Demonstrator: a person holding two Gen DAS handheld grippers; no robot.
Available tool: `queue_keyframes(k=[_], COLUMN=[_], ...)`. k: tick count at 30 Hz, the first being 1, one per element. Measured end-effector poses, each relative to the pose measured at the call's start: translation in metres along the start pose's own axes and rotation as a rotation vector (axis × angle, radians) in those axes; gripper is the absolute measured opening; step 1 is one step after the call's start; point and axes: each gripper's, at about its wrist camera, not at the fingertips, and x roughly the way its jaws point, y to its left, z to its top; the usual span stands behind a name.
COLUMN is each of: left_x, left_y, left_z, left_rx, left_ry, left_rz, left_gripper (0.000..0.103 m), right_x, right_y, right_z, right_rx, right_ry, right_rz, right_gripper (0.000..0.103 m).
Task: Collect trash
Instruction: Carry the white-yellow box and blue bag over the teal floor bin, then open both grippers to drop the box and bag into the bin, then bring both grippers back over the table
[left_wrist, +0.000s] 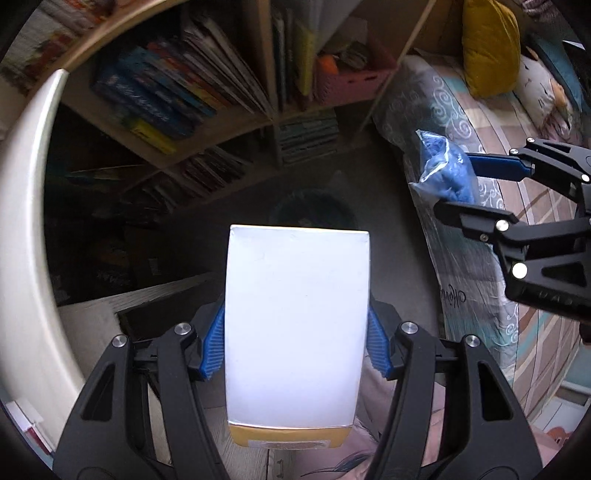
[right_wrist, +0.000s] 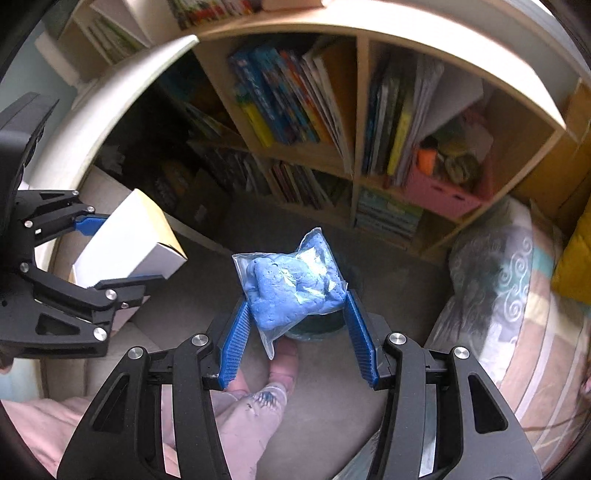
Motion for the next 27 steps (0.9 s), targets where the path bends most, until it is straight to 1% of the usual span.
queue_keyframes(k=[9, 13, 14, 15, 16, 17, 18, 19, 20, 27], left_x=[0.04, 0.05, 0.053, 0.056, 0.059, 0.062, 0.064, 0.067, 0.068, 0.069], left_y=[-0.014, -0.017, -0.018, -0.02, -0.021, -0.021, -0.021, -0.02, -0.019, -0.015], left_z=[0.023, 0.031, 0.033, 0.037, 0.039, 0.042, 0.044, 0.046, 0.047, 0.047], left_rx=[0.034, 0.036, 0.039, 0.044, 0.045, 0.05, 0.051, 0.05, 0.048, 0.051], left_ry=[0.057, 0.074, 0.075, 0.078, 0.08, 0.085, 0.09, 0.097, 0.102, 0.106], left_rz=[-0.008, -0.013, -0.009, -0.003, -0.002, 0.016, 0.02, 0.01, 0.005, 0.017], left_gripper=[0.059, 0.059, 0.061, 0.064, 0.073, 0.077, 0.079, 0.082, 0.083, 0.084], right_x=[0.026, 0.036, 0.038, 0.04, 0.042, 0.044, 0.045, 0.045, 0.045, 0.045], right_y=[-0.026, -0.033, -0.035, -0.036, -0.039, -0.042, -0.044, -0.047, -0.049, -0.057], right_z=[-0.005, -0.004, -0.003, -0.003, -0.002, -0.001, -0.001, -0.001, 0.0, 0.002], right_rx=[0.054, 0.065, 0.068, 0.074, 0.088, 0.096, 0.104, 0.112, 0.116, 0.121], right_ry=[0.038, 0.054, 0.057, 0.061, 0.065, 0.065, 0.068, 0.071, 0.073, 0.082], right_rz=[0.028, 0.042, 0.046, 0.049, 0.059, 0.059, 0.059, 0.062, 0.061, 0.057], right_gripper=[0.051, 0.052, 0.054, 0.061, 0.066, 0.068, 0.069, 0.069, 0.069, 0.069])
